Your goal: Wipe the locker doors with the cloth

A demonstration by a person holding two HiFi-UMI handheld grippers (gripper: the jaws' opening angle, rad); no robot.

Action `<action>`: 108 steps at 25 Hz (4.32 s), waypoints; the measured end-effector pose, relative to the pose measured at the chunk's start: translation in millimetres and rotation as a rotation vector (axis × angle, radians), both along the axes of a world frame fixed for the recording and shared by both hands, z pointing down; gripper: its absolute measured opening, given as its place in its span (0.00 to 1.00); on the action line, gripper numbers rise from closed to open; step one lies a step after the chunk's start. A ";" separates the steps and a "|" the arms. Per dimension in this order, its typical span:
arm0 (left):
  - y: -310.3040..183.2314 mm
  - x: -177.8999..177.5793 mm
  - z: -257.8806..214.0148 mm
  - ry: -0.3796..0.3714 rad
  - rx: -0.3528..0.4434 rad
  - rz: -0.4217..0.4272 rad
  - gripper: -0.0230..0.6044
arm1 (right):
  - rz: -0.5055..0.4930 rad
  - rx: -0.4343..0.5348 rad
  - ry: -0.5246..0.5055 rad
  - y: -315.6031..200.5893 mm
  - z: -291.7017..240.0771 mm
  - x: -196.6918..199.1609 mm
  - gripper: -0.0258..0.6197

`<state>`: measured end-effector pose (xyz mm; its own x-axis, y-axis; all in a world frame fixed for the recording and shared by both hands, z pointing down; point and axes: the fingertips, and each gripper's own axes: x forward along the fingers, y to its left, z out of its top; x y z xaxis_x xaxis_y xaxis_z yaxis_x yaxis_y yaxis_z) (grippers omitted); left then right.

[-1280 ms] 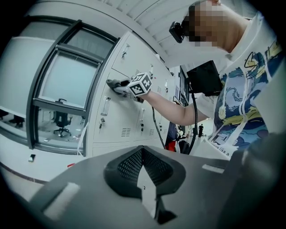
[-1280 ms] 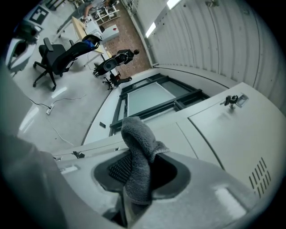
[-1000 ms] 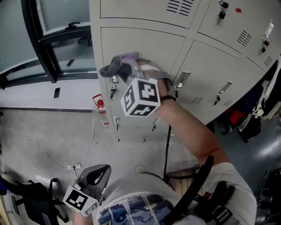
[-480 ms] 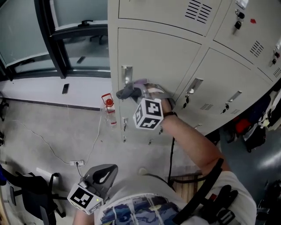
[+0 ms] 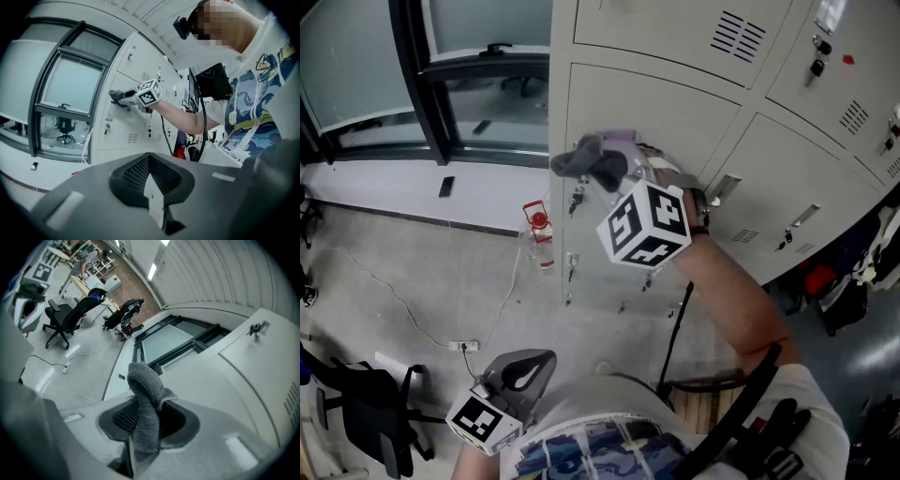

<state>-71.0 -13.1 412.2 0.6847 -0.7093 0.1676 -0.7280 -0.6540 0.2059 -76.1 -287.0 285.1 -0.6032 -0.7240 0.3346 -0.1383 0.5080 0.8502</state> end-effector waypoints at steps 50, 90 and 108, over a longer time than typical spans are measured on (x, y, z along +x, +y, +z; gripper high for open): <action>5.2 -1.3 7.1 -0.004 -0.032 -0.043 0.04 | -0.068 -0.109 0.087 -7.7 93.2 -37.1 0.21; -8.9 -1.6 9.6 -0.036 -0.062 -0.066 0.04 | -0.044 -0.153 0.239 -18.5 239.7 -23.9 0.22; -21.9 8.0 22.1 -0.063 -0.144 -0.078 0.04 | -0.063 -0.334 0.187 -15.4 293.5 -32.4 0.21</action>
<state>-62.9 -35.0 434.3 0.6137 -0.7254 0.3119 -0.7896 -0.5622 0.2459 -108.6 -302.4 578.6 -0.5487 -0.5204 0.6543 0.0438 0.7637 0.6441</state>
